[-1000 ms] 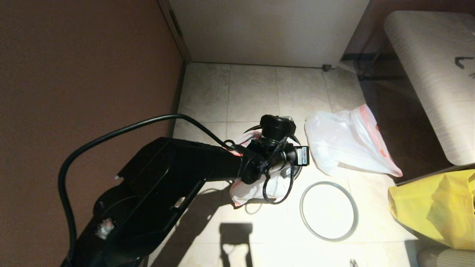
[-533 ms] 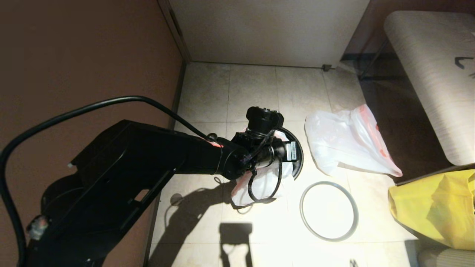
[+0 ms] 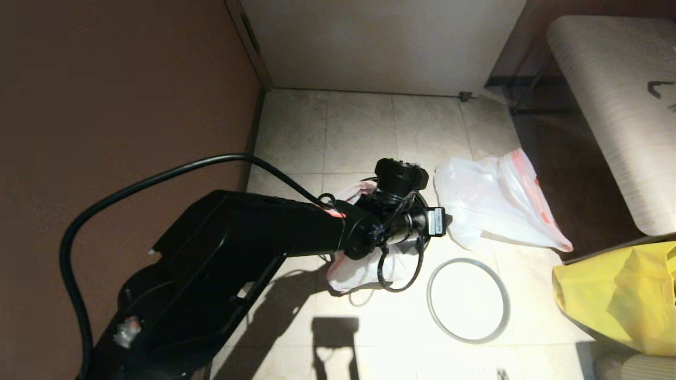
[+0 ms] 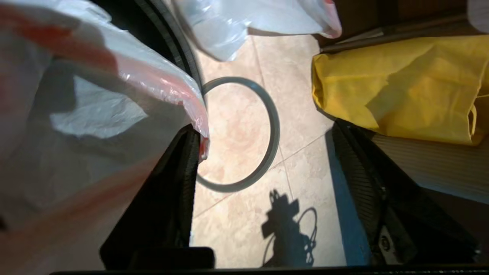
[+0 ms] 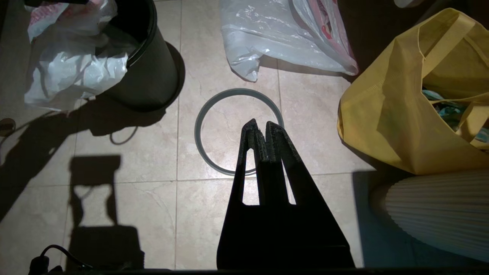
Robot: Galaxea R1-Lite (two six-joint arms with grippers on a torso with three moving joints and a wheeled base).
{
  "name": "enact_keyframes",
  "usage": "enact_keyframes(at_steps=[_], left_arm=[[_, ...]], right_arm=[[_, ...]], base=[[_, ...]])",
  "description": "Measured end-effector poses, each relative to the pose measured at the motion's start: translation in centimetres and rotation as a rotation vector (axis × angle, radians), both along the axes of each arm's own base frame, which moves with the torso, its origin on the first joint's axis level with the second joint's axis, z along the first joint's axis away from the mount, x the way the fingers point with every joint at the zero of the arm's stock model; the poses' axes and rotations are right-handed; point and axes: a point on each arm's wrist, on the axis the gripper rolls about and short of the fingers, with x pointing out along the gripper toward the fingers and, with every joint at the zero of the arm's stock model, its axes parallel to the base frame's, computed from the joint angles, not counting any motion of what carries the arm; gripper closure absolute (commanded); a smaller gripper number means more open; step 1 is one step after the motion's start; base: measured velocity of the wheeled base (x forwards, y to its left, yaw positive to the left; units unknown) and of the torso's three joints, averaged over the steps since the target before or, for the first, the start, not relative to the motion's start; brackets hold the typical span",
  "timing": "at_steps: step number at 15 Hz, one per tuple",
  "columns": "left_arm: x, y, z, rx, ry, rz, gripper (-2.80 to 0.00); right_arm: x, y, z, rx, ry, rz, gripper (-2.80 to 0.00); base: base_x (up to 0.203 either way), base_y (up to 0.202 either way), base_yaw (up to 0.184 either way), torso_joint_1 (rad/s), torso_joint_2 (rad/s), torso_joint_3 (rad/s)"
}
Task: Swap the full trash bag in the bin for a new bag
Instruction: Put the new garbage bag on the trash can
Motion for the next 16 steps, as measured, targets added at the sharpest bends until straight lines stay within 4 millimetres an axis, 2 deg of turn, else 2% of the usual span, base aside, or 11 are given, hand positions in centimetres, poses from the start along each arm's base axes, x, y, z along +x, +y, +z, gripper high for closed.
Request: enact_keyframes(at_steps=[3, 5, 7, 10, 11, 16], left_arm=[[-2.0, 2.7, 1.1, 0.017, 0.04, 0.016, -2.8], [-3.8, 4.9, 2.7, -0.002, 0.028, 0.021, -2.8], [-5.2, 6.5, 4.3, -0.03, 0.006, 0.025, -2.8], [-7.0, 8.5, 5.4, -0.036, 0.012, 0.033, -2.8], [-7.5, 9.1, 5.5, -0.035, 0.019, 0.038, 0.0], [-8.0, 13.2, 5.5, -0.02, -0.01, 0.163, 0.0]], right_arm=[[0.0, 0.0, 0.0, 0.0, 0.0, 0.0, 0.0], [0.0, 0.0, 0.0, 0.0, 0.0, 0.0, 0.0], [0.0, 0.0, 0.0, 0.0, 0.0, 0.001, 0.0], [0.0, 0.0, 0.0, 0.0, 0.0, 0.0, 0.0], [0.0, 0.0, 0.0, 0.0, 0.0, 0.0, 0.0], [0.0, 0.0, 0.0, 0.0, 0.0, 0.0, 0.0]], base=[[0.0, 0.0, 0.0, 0.0, 0.0, 0.0], [0.0, 0.0, 0.0, 0.0, 0.0, 0.0], [0.0, 0.0, 0.0, 0.0, 0.0, 0.0], [0.0, 0.0, 0.0, 0.0, 0.0, 0.0], [0.0, 0.0, 0.0, 0.0, 0.0, 0.0], [0.0, 0.0, 0.0, 0.0, 0.0, 0.0]])
